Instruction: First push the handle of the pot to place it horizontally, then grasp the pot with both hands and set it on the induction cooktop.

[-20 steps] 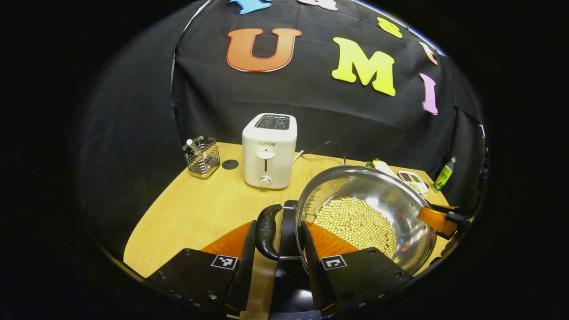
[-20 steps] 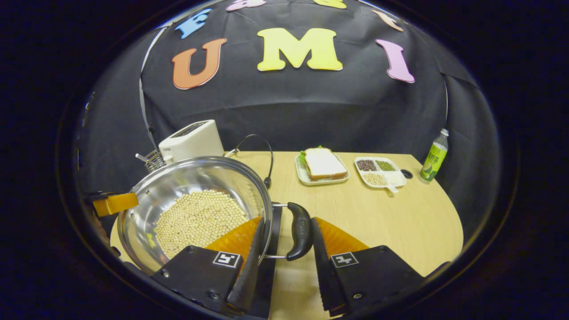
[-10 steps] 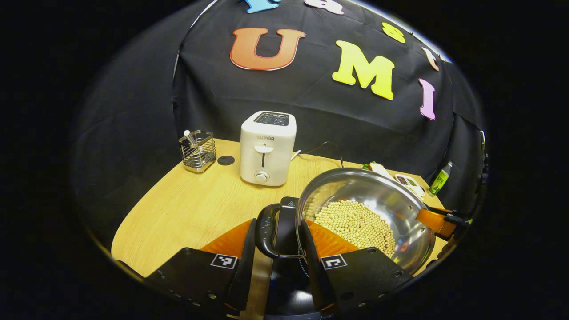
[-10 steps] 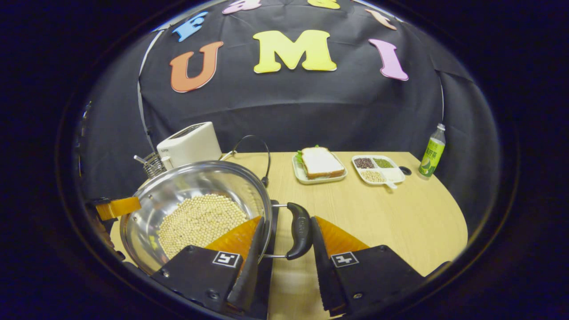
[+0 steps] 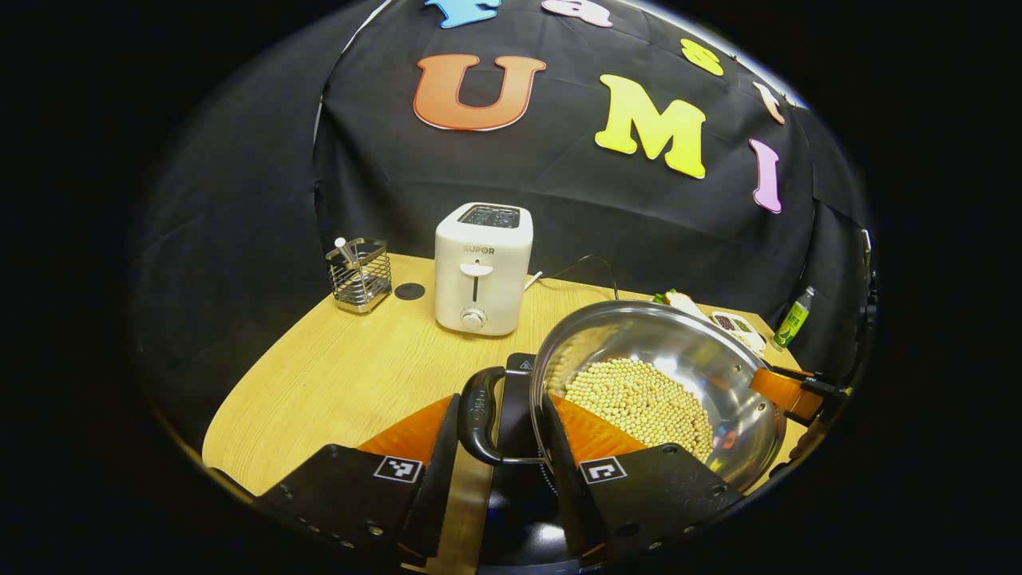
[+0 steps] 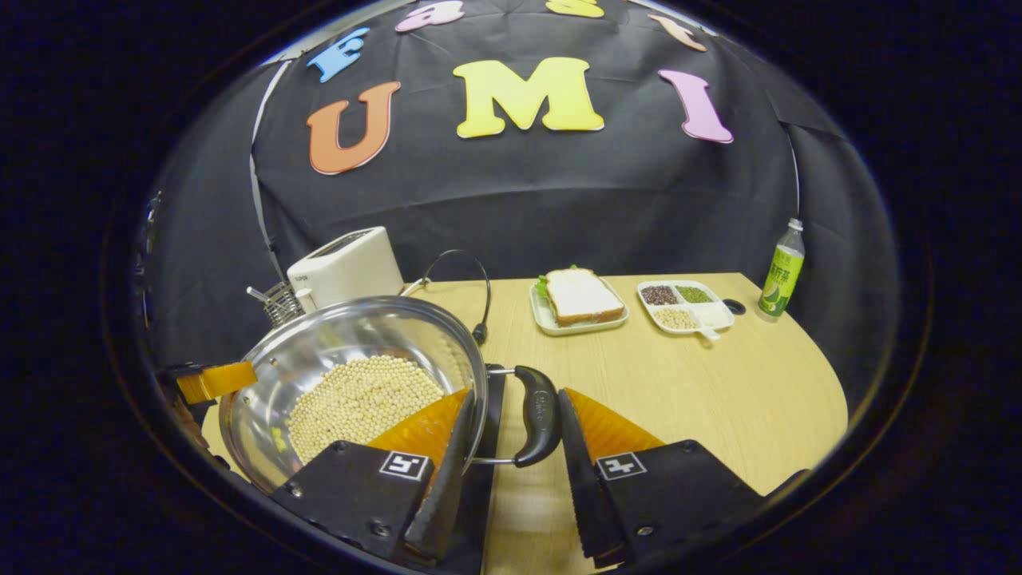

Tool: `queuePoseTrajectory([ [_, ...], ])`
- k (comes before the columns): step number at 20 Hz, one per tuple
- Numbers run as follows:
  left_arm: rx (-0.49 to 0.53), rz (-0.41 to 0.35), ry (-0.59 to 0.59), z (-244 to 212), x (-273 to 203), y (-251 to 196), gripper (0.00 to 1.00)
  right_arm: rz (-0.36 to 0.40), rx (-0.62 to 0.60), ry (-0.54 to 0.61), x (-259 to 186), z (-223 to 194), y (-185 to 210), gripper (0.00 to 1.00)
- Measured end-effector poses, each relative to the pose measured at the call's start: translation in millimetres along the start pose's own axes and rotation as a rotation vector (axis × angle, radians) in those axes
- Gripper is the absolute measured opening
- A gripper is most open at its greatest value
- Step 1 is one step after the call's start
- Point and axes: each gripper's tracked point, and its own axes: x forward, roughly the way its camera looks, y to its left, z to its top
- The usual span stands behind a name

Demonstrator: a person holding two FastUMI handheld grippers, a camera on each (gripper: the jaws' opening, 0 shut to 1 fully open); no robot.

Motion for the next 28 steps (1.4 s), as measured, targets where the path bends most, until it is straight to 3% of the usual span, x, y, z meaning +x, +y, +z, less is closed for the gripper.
queuePoseTrajectory([
  [4, 0.011, 0.022, 0.007, -8.1, 2.3, 6.8, 0.63, 0.016, -0.001, -0.017, -0.6, 1.6, 1.0, 0.67],
  [5, 0.017, 0.038, -0.003, -7.1, 0.8, 11.0, 0.70, 0.023, 0.007, -0.031, -3.7, 4.7, 0.7, 0.70],
  [6, 0.021, 0.045, -0.012, -6.0, -0.8, 12.9, 0.94, 0.023, 0.011, -0.049, -7.2, 7.8, -2.1, 0.71],
  [8, 0.015, 0.052, -0.024, -5.4, -7.5, 12.1, 0.98, 0.027, 0.015, -0.082, -18.5, 14.0, -5.5, 0.77],
  [13, 0.065, 0.089, -0.131, 20.9, -46.7, 3.4, 0.94, 0.072, -0.021, -0.214, -58.2, 39.6, -5.1, 0.87],
  [16, 0.095, 0.099, -0.221, 45.1, -78.5, -13.4, 0.95, 0.068, -0.064, -0.298, -94.2, 53.0, -6.5, 0.86],
  [19, 0.092, 0.092, -0.309, 64.8, -115.7, -33.8, 0.96, 0.049, -0.077, -0.355, -135.7, 61.0, -13.5, 0.98],
  [28, 0.115, 0.035, -0.438, 94.1, -215.6, -106.6, 0.95, -0.027, -0.022, -0.436, -263.2, 77.6, -66.6, 0.99],
])
